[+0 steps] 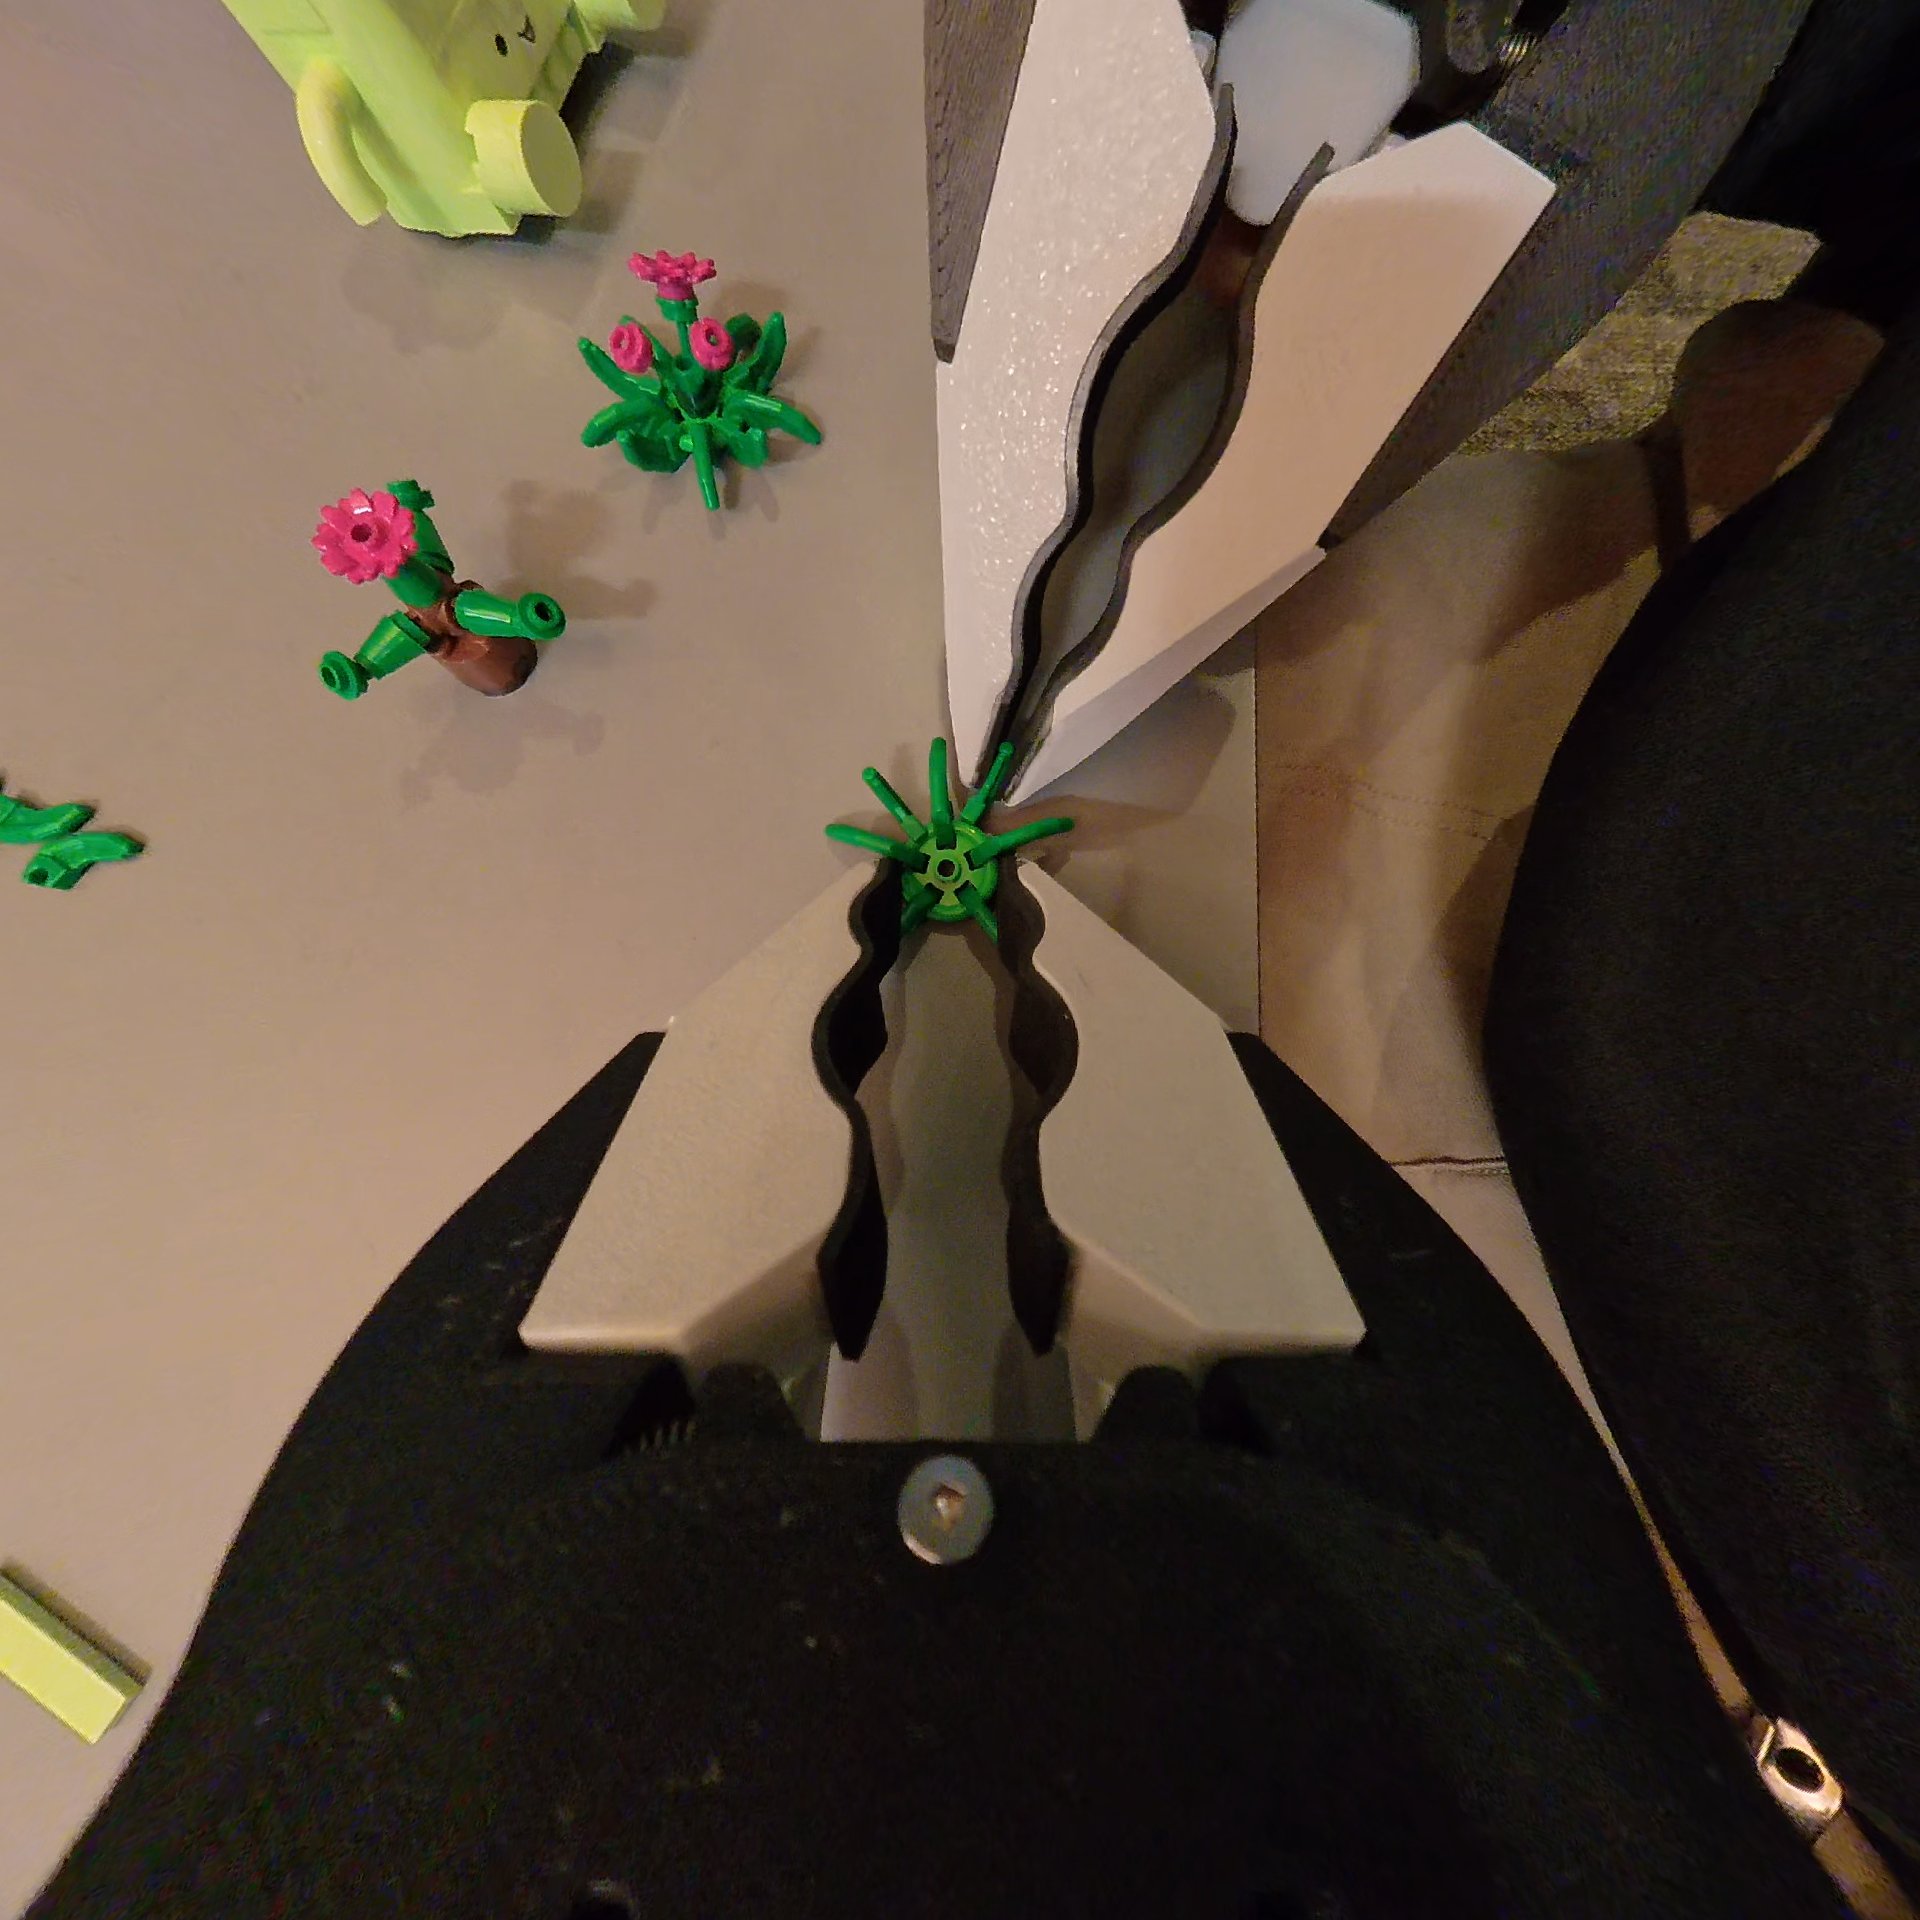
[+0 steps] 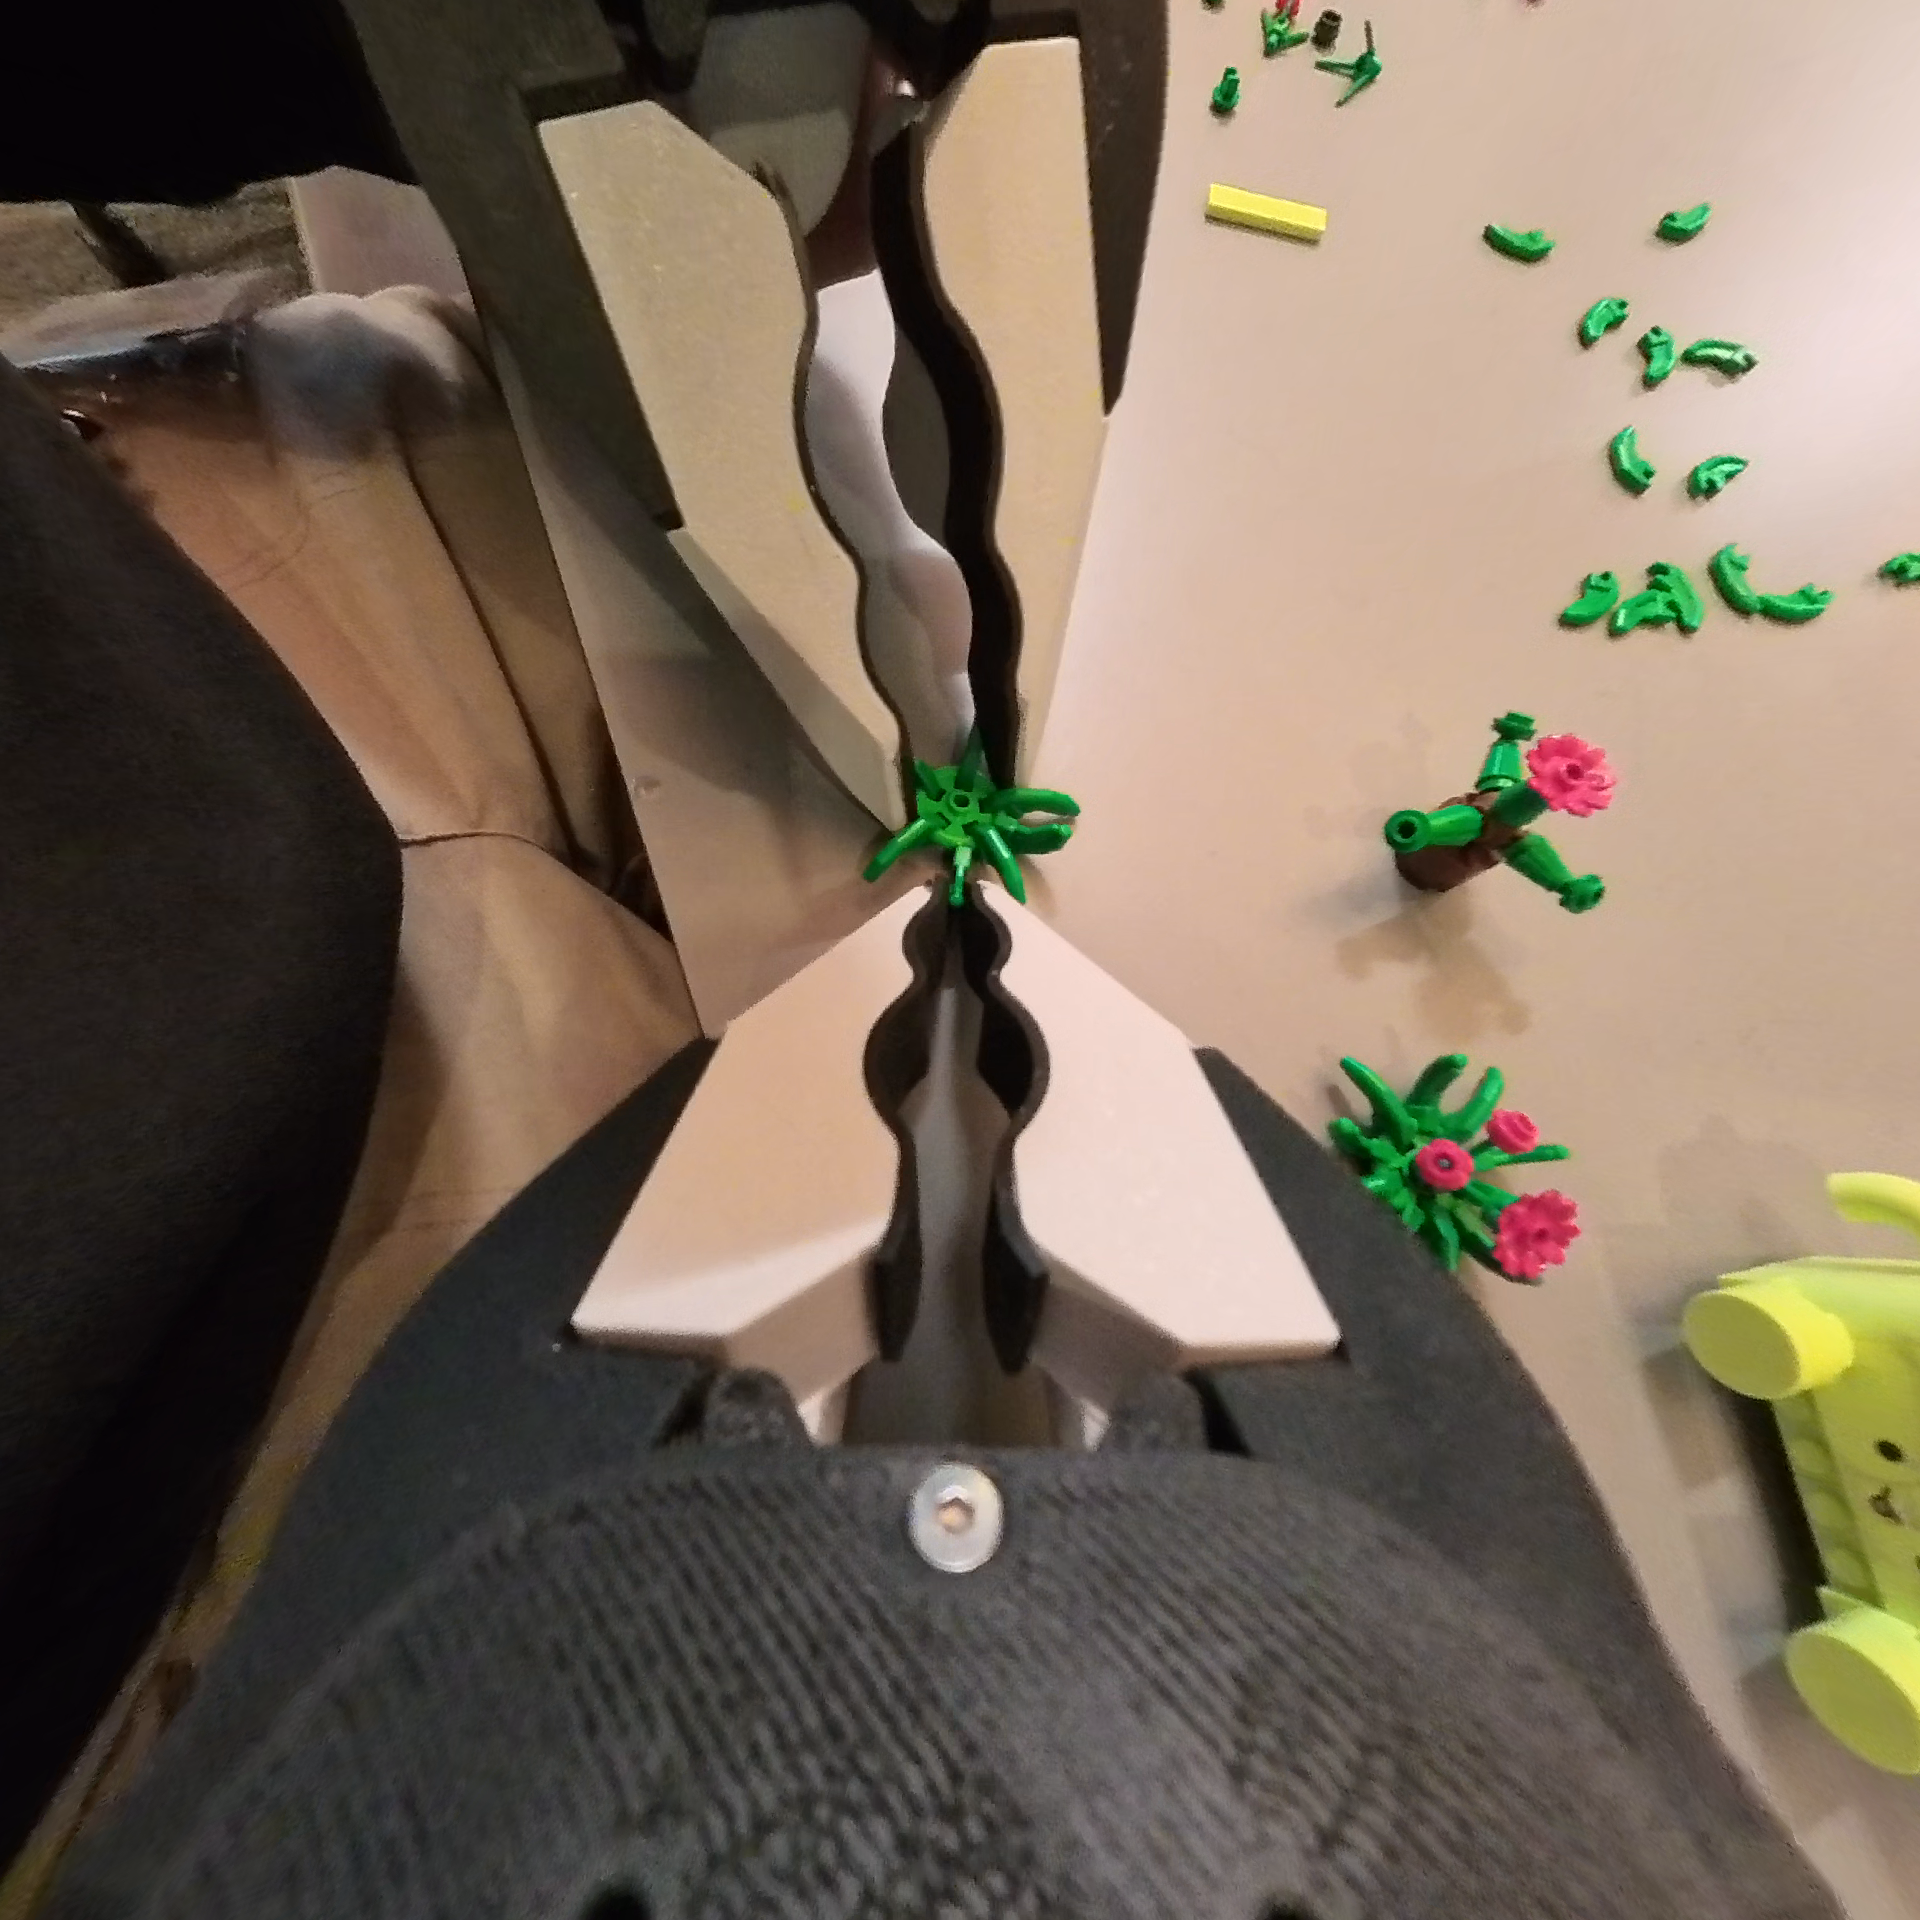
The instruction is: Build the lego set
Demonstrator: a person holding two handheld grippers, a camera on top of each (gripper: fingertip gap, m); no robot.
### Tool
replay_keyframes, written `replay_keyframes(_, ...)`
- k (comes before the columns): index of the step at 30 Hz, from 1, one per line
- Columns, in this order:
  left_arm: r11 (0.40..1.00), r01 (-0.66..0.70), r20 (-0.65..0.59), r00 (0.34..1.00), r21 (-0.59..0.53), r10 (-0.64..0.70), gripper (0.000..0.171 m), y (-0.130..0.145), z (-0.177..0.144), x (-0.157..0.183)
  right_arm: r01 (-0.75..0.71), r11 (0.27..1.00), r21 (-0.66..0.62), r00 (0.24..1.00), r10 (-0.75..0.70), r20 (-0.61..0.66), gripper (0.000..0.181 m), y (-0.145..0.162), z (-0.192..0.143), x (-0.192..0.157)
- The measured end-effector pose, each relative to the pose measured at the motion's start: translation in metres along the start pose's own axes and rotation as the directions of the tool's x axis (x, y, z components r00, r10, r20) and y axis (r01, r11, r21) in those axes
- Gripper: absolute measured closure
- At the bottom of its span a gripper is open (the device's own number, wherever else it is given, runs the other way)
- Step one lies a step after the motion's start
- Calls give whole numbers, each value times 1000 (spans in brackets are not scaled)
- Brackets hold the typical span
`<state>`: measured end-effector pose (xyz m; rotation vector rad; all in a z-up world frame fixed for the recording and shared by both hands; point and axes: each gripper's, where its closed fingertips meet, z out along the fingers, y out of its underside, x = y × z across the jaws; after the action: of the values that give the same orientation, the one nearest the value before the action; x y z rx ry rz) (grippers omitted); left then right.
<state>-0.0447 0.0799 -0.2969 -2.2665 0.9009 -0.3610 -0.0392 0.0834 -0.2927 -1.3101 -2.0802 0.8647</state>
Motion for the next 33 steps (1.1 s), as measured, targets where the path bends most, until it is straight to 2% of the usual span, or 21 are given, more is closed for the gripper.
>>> replay_keyframes(22, 1000, 1, 1, 1000, -1, -1, 153, 0, 0, 0, -10, 1000, 3, 1000, 10, 0, 181, 0, 0, -2)
replay_keyframes(33, 1000, 11, 25, 1000, -13, -10, 154, -1, 1, 0, -89, 996, 1, 996, 89, 10, 181, 0, 0, -1)
